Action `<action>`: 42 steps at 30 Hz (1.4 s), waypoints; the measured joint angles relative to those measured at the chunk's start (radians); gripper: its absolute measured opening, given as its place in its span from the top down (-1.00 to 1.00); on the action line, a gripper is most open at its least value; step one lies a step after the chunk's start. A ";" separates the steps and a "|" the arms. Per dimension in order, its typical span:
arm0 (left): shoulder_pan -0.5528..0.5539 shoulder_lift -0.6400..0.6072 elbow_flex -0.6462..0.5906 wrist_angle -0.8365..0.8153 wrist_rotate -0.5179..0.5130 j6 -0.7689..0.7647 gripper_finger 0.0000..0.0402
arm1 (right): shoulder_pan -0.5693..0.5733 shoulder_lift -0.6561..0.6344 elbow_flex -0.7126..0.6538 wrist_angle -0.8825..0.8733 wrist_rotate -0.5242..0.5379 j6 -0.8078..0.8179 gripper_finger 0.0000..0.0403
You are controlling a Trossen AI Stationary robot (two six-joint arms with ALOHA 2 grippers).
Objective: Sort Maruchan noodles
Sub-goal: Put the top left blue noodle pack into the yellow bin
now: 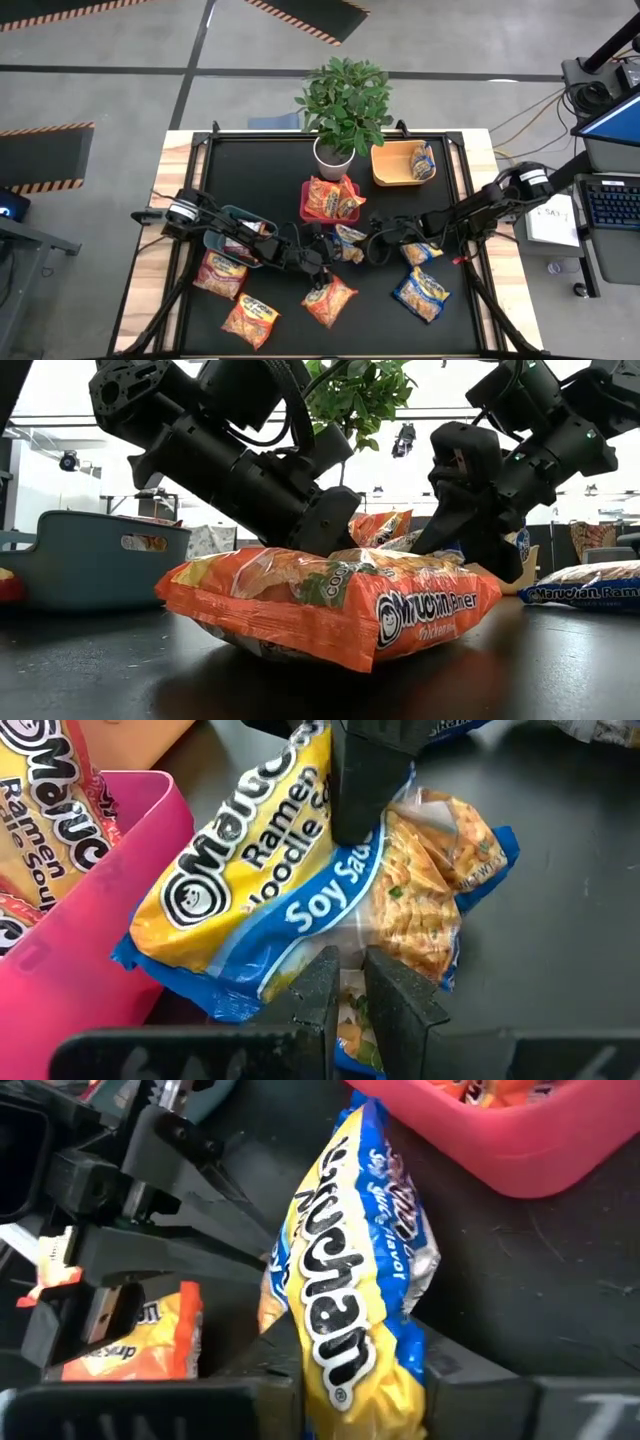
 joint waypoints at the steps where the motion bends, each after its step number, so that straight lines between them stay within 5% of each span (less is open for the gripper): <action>1: -0.003 -0.006 -0.001 -0.004 0.000 0.008 0.82 | 0.000 -0.006 0.000 -0.001 -0.003 -0.005 0.64; 14: -0.035 -0.265 -0.003 -0.275 -0.006 0.111 0.82 | 0.000 -0.166 -0.001 -0.021 -0.132 -0.017 0.71; 23: -0.089 -0.469 -0.003 -0.442 -0.009 0.196 0.82 | 0.000 -0.390 0.050 -0.215 -0.056 -0.084 0.71; 29: -0.133 -0.593 -0.005 -0.450 -0.096 0.300 0.82 | 0.001 -0.513 0.149 -0.504 0.204 -0.190 0.71; 36: -0.143 -0.670 -0.006 -0.514 -0.294 0.313 0.82 | -0.020 -0.544 0.249 -1.004 0.832 -0.064 0.71; 42: -0.143 -0.669 -0.008 -0.588 -0.452 0.261 0.82 | -0.144 -0.503 0.222 -1.199 0.939 0.156 0.71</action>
